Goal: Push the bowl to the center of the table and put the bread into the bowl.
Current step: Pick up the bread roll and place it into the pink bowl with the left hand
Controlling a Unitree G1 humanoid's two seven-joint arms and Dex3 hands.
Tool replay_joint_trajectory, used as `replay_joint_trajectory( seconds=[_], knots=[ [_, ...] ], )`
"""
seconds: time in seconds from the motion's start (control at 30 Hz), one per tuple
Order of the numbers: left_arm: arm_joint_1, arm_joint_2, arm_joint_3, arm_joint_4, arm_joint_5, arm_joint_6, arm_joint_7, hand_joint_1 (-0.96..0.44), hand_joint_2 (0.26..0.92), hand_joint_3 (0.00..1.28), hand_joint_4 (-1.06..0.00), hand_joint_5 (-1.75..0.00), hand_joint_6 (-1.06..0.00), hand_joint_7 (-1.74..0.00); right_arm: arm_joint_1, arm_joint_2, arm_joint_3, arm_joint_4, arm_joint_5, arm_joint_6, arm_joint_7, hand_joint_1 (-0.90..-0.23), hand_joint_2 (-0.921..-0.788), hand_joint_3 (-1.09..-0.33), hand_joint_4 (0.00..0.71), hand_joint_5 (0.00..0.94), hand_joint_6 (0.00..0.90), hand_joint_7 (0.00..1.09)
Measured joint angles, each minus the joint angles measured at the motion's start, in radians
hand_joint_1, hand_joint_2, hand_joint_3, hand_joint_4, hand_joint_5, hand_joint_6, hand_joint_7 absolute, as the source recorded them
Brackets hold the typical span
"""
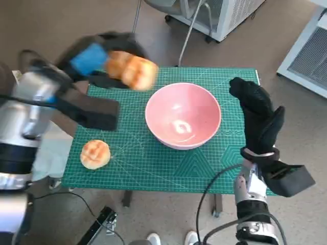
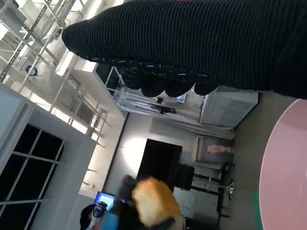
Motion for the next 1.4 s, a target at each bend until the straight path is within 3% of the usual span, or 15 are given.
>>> replay_joint_trajectory(
  seconds=[0.23,0.37,0.47,0.53,0.7,0.77,0.87,0.97,1.1,1.13,1.2,1.3,1.4],
  knots=[
    [-0.03,-0.139,-0.114,0.109,0.088,-0.055,0.06,0.0,0.921,0.17,-0.49,-1.28,-0.58,-1.3,0.005,-0.007,-0.01,-0.003,0.023,0.005,0.027,-0.596,-0.921,-0.686,0.388,0.004,0.138,0.63],
    [-0.055,-0.213,-0.162,0.185,0.118,-0.067,0.067,0.0,0.921,0.18,-0.49,-1.25,-0.58,-1.34,0.008,-0.015,-0.022,0.003,0.039,0.005,0.051,-0.599,-0.921,-0.675,0.391,0.003,0.168,0.6],
    [-0.079,-0.259,-0.191,0.24,0.134,-0.07,0.074,0.0,0.83,0.34,-0.53,-1.2,-0.55,-1.45,0.008,-0.021,-0.035,0.01,0.058,0.005,0.07,-0.598,-0.921,-0.668,0.393,0.004,0.183,0.57],
    [-0.094,-0.283,-0.202,0.272,0.146,-0.068,0.077,0.0,0.726,0.54,-0.52,-1.26,-0.54,-1.5,0.009,-0.024,-0.042,0.013,0.064,0.004,0.079,-0.596,-0.921,-0.665,0.395,0.003,0.197,0.55],
    [-0.122,-0.325,-0.224,0.343,0.161,-0.04,0.096,0.0,0.633,0.72,-0.51,-1.33,-0.52,-1.57,0.014,-0.028,-0.055,0.014,0.071,0.001,0.094,-0.601,-0.921,-0.661,0.396,0.002,0.216,0.52],
    [-0.128,-0.339,-0.236,0.371,0.169,-0.025,0.103,0.0,0.633,0.72,-0.51,-1.35,-0.52,-1.55,0.016,-0.028,-0.058,0.014,0.076,0.0,0.096,-0.603,-0.921,-0.661,0.397,0.002,0.219,0.51],
    [-0.132,-0.358,-0.252,0.41,0.179,-0.013,0.107,0.0,0.691,0.61,-0.5,-1.36,-0.54,-1.45,0.021,-0.028,-0.063,0.013,0.076,0.0,0.096,-0.605,-0.921,-0.66,0.398,0.003,0.222,0.51],
    [-0.132,-0.371,-0.263,0.439,0.178,-0.013,0.1,0.0,0.819,0.38,-0.5,-1.4,-0.53,-1.31,0.027,-0.028,-0.065,0.01,0.076,0.0,0.096,-0.609,-0.921,-0.66,0.398,0.003,0.224,0.5],
    [-0.132,-0.38,-0.265,0.462,0.155,-0.012,0.041,0.0,0.9,0.36,-0.42,-1.48,-0.34,-1.44,0.041,-0.026,-0.065,-0.007,0.075,0.0,0.092,-0.605,-0.921,-0.66,0.398,0.002,0.226,0.5],
    [-0.132,-0.38,-0.265,0.465,0.15,-0.011,0.021,0.01,0.9,0.34,-0.37,-1.3,-0.31,-1.3,0.044,-0.026,-0.065,-0.011,0.074,0.001,0.089,-0.606,-0.921,-0.657,0.398,0.002,0.226,0.49],
    [-0.132,-0.381,-0.265,0.466,0.137,-0.006,-0.025,0.04,0.912,0.27,-0.37,-0.6,-0.35,-0.72,0.048,-0.025,-0.065,-0.017,0.071,0.002,0.082,-0.609,-0.921,-0.649,0.397,0.001,0.227,0.49],
    [-0.132,-0.382,-0.265,0.466,0.124,0.008,-0.089,0.04,0.918,0.2,-0.35,-0.2,-0.39,-0.35,0.048,-0.025,-0.064,-0.023,0.066,0.004,0.074,-0.611,-0.921,-0.644,0.397,0.001,0.229,0.49],
    [-0.131,-0.379,-0.261,0.458,0.109,0.021,-0.134,-0.01,0.914,0.12,-0.32,-0.07,-0.41,-0.21,0.048,-0.025,-0.064,-0.025,0.061,0.004,0.069,-0.613,-0.921,-0.642,0.397,0.001,0.23,0.49]
  ],
)
